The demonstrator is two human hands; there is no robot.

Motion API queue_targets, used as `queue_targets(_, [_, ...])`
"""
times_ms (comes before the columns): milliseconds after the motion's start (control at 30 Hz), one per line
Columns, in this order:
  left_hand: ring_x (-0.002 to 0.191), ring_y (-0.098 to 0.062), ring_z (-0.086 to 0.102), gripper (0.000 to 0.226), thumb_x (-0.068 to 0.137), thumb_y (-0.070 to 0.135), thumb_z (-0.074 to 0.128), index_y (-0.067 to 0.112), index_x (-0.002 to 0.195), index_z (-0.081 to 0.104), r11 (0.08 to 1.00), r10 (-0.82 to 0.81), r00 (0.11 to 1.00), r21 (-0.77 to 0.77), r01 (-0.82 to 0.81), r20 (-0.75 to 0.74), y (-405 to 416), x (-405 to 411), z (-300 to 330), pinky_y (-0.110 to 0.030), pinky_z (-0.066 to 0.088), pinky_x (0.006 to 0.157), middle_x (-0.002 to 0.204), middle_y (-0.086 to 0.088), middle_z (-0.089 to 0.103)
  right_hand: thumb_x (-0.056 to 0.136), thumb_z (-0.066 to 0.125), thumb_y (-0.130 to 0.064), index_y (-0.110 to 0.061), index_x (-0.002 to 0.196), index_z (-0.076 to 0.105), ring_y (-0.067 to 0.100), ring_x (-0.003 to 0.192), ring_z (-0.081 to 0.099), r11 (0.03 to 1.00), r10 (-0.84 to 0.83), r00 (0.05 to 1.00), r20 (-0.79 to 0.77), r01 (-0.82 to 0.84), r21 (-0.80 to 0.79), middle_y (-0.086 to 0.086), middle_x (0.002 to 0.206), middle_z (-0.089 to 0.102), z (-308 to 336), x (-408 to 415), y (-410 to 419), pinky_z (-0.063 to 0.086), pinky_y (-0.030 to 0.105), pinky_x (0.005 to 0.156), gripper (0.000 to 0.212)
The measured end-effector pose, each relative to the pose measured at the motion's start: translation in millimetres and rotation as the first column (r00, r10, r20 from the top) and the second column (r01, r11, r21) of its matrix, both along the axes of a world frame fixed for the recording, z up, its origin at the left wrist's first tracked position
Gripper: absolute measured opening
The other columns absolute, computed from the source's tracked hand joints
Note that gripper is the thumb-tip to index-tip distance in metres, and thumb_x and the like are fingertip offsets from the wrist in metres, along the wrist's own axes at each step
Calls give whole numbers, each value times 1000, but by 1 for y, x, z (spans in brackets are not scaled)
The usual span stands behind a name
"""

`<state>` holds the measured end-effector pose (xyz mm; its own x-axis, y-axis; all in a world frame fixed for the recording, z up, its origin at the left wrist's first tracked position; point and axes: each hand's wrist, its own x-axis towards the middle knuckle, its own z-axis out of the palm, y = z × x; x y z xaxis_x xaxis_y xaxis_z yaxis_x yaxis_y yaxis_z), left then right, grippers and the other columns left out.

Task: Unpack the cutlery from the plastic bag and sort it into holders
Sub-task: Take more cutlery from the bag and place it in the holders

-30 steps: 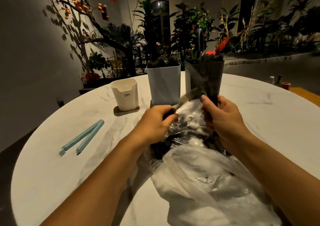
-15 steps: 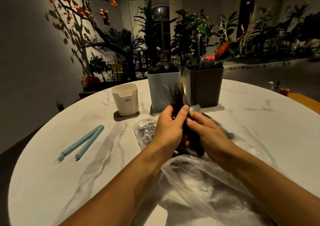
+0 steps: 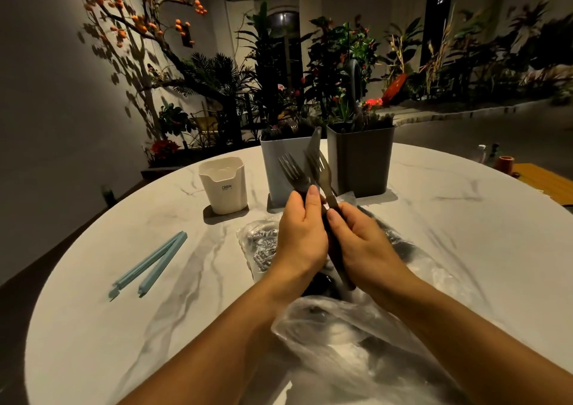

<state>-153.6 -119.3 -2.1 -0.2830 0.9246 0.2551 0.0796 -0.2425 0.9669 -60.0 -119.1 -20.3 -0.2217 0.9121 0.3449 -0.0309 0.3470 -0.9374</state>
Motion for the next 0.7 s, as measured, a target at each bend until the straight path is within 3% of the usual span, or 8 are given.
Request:
queue_targets(67, [84,-18,60,33,107,39,37,18,89,55,999,-22,1000,-26,22,15,1,0,1,-38,53,82,86,-4,62,105,42,-27,-35,101,62,5,89,68,1000,-22,1000,-1,22,14,-7,93,71,-1,0,1,57,24,77,22])
queue_targets(233, [87,-11,64,32,108,31,38,18,95,63,988,-136,983,-59,144,120,4,1,7,-27,55,83,93,-4,68,106,39,-28,-34,98,60,3,92,67,998,-55,996,-73,53,-27,-5,98,70,-1,1,3,55,18,76,23])
queue_targets(400, [86,-19,67,34,109,30,36,19,99,67,982,-152,983,-93,162,103,7,0,7,-36,58,82,95,-8,73,104,41,-32,-35,102,59,-3,90,66,997,-72,996,-55,72,-6,-10,97,70,0,5,8,55,15,69,18])
queue_targets(533, [98,-33,67,31,109,30,36,17,94,60,996,-58,998,-68,57,-8,13,1,4,-46,57,84,99,-14,70,102,45,-35,-31,108,59,-1,95,66,997,-69,998,-9,70,38,-11,98,70,-2,5,10,56,19,76,15])
queue_targets(633, [73,-29,58,31,107,35,40,14,89,54,1000,3,999,-10,-3,-49,18,4,5,-45,53,72,76,-10,58,105,39,-34,-30,102,61,-1,89,66,998,-63,998,-4,63,-2,-14,91,70,-3,2,11,56,19,77,22])
queue_targets(700, [62,-17,47,35,106,40,42,15,83,52,999,31,998,-6,-31,-51,22,3,10,-38,44,61,65,-1,48,106,36,-33,-22,90,59,3,71,61,996,-79,997,5,79,-48,-13,73,64,0,3,13,50,16,62,30])
